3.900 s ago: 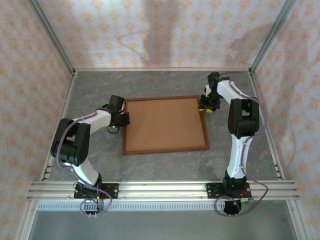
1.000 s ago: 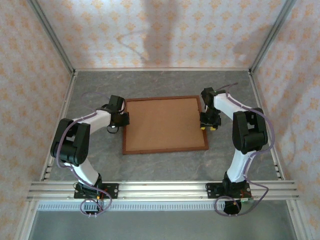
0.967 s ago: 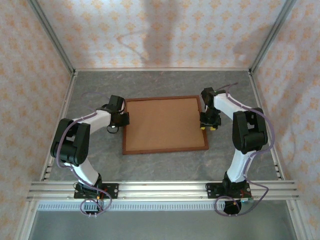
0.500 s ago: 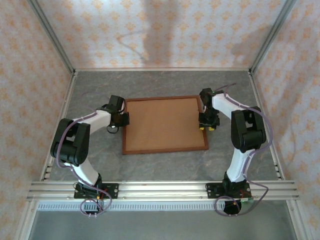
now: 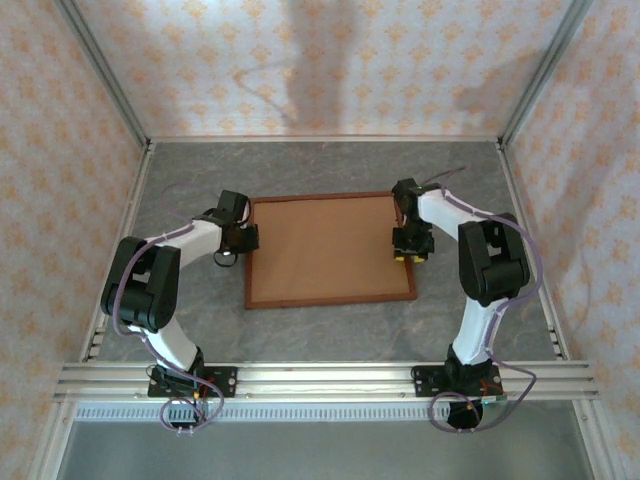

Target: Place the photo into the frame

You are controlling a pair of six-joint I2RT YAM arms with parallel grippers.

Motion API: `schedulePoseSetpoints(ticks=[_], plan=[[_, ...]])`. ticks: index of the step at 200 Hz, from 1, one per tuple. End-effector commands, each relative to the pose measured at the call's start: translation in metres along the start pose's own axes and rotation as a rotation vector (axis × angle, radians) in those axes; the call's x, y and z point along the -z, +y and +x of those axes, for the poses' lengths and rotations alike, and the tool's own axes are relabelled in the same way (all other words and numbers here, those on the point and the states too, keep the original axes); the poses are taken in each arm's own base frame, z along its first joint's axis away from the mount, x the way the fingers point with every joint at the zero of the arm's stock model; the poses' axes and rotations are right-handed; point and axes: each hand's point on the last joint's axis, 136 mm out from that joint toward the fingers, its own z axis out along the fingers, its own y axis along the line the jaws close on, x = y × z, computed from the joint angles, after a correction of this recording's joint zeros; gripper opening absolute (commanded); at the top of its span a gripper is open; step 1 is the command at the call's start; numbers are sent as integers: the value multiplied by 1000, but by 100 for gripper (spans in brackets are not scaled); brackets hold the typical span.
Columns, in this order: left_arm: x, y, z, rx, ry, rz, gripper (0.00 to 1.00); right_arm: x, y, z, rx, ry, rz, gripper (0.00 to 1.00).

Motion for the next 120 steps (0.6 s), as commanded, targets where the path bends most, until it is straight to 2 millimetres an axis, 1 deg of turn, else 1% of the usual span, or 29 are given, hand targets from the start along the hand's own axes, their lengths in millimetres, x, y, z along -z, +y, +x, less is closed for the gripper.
schedulePoseSetpoints(ticks=[1, 20, 44, 60, 69, 82, 90, 102, 120], plan=[[-4, 5, 28, -14, 92, -30, 5, -21, 24, 20, 29, 75, -48, 39], [-4, 4, 28, -13, 92, -27, 4, -23, 30, 22, 41, 77, -53, 39], [-3, 4, 27, -12, 88, -29, 4, -31, 29, 22, 40, 85, -40, 39], [-3, 4, 27, -13, 86, -29, 4, -28, 30, 18, 46, 78, -39, 38], [-3, 5, 27, -13, 86, -30, 4, -19, 31, 13, 53, 57, -42, 38], [-2, 4, 26, -13, 86, -30, 4, 3, 32, 3, 59, -10, -53, 39], [-2, 4, 25, -14, 84, -31, 4, 18, 31, -4, 56, -52, -68, 41], [-2, 5, 25, -15, 83, -35, 5, 37, 24, -14, 30, -110, -87, 46], [-2, 5, 26, -18, 82, -37, 5, 49, 12, -31, -21, -162, -123, 52]])
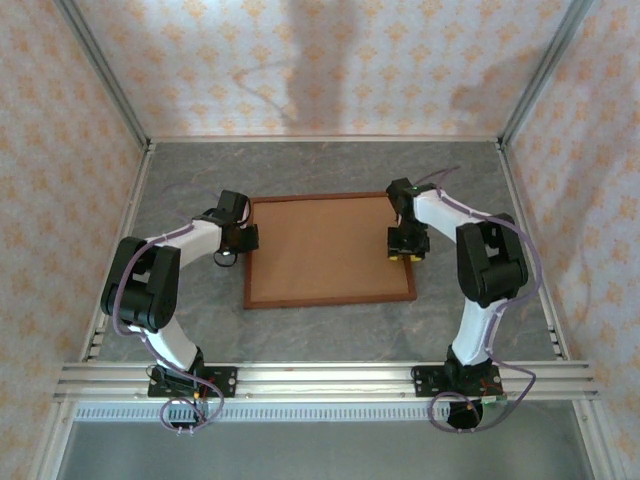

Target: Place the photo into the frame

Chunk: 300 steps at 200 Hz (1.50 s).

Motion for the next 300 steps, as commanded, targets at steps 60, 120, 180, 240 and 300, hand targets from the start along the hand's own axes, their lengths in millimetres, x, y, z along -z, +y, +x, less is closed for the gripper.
schedulePoseSetpoints(ticks=[60, 120, 180, 240, 300], plan=[[-2, 3, 24, -19, 82, -24, 4, 20, -4, -77, -78, -136, -173, 57], [0, -2, 24, -15, 78, 0, 5, -4, -6, -85, -67, -100, -140, 43], [6, -10, 25, -9, 69, 32, 8, -14, -20, -61, -75, -60, -86, 26], [26, -10, -11, 44, -52, 9, 45, -13, -31, -44, -75, -60, -48, 23], [9, 5, -42, 76, -8, -12, 43, -8, -28, -48, -79, -80, -63, 23]])
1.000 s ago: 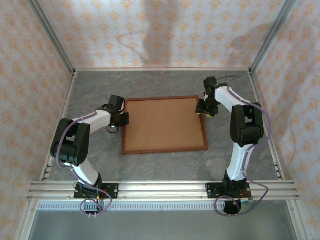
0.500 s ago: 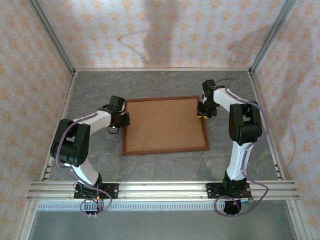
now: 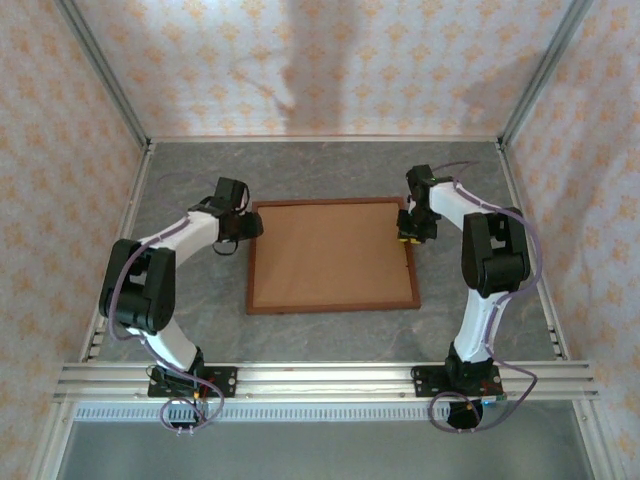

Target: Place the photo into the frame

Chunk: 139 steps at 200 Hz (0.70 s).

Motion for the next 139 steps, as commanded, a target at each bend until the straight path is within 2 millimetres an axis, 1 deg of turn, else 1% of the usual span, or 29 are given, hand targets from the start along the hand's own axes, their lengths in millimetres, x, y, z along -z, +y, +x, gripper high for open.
schedulePoseSetpoints(ticks=[1, 42, 59, 78, 139], plan=[[-11, 13, 0, 3, 59, -38, 43, 3, -12, 10, -7, 18, 58, 23], [-23, 18, -5, -6, 79, -64, 32, 1, -12, 9, -8, 21, 57, 22], [-28, 17, -7, -11, 91, -66, 29, 1, -12, 9, -8, 23, 59, 22], [-32, 13, -7, -11, 100, -48, 29, 0, -12, 9, -9, 23, 61, 22], [-42, 10, -5, -15, 125, -30, 30, -2, -12, 10, -9, 31, 62, 22]])
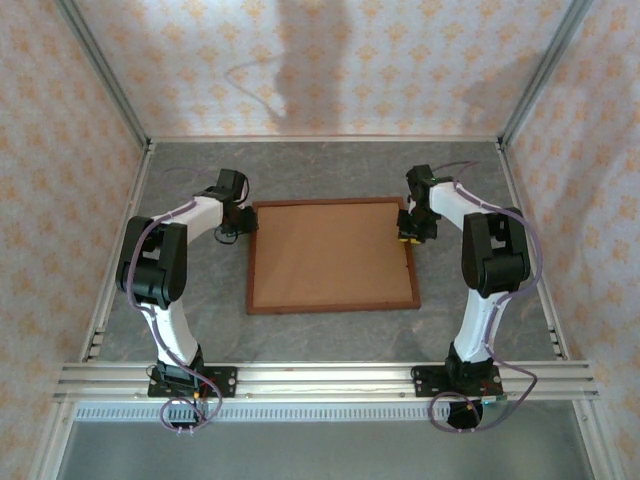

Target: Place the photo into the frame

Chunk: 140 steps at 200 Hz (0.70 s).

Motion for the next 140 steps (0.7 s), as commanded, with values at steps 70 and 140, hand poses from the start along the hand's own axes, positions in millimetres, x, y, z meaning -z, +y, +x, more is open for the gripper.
schedulePoseSetpoints(ticks=[70, 140], plan=[[-27, -8, 12, -39, 69, 23, 36, -4, -11, 11, -6, 37, 55, 20], [-32, -23, 14, -83, 71, 33, 41, -9, -8, 15, 0, 61, 37, 18]])
